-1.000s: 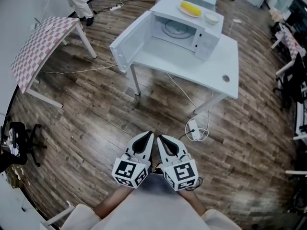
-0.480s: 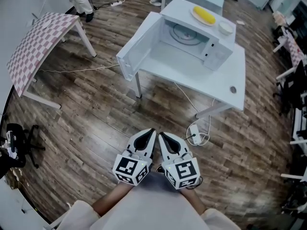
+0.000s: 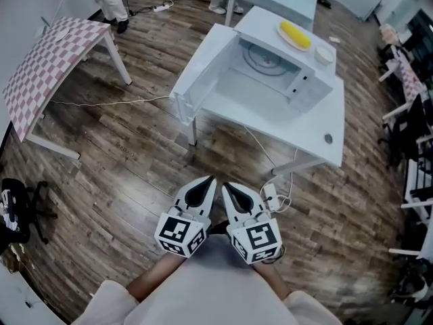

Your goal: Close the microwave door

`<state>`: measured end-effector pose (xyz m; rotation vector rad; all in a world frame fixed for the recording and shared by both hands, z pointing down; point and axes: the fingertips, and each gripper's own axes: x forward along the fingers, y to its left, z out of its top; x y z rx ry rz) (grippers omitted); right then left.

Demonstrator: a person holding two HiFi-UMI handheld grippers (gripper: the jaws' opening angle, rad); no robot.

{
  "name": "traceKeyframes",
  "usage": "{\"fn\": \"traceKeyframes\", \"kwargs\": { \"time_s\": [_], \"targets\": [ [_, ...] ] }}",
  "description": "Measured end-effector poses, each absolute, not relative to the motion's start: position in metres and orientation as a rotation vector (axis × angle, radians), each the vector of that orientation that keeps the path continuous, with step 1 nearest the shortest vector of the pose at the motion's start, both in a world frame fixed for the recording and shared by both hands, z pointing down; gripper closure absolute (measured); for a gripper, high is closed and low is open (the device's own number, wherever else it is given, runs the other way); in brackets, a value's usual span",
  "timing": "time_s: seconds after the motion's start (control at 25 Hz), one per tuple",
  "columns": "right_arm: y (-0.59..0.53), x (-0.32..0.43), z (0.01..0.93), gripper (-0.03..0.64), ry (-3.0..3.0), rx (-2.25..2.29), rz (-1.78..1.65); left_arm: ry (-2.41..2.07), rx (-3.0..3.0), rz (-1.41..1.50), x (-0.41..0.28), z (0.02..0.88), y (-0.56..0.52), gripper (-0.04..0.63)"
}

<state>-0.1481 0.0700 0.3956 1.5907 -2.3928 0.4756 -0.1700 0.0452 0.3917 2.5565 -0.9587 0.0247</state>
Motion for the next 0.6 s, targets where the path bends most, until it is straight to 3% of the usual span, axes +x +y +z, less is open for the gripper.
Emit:
{"fn": "traceKeyframes", "kwargs": {
  "time_s": [0.6],
  "targets": [
    [0.022, -0.137, 0.397, 0.594, -2.415, 1.585, 0.493, -0.967, 2.529, 0.061, -0.162, 0.402, 0.0, 0.575]
  ]
}}
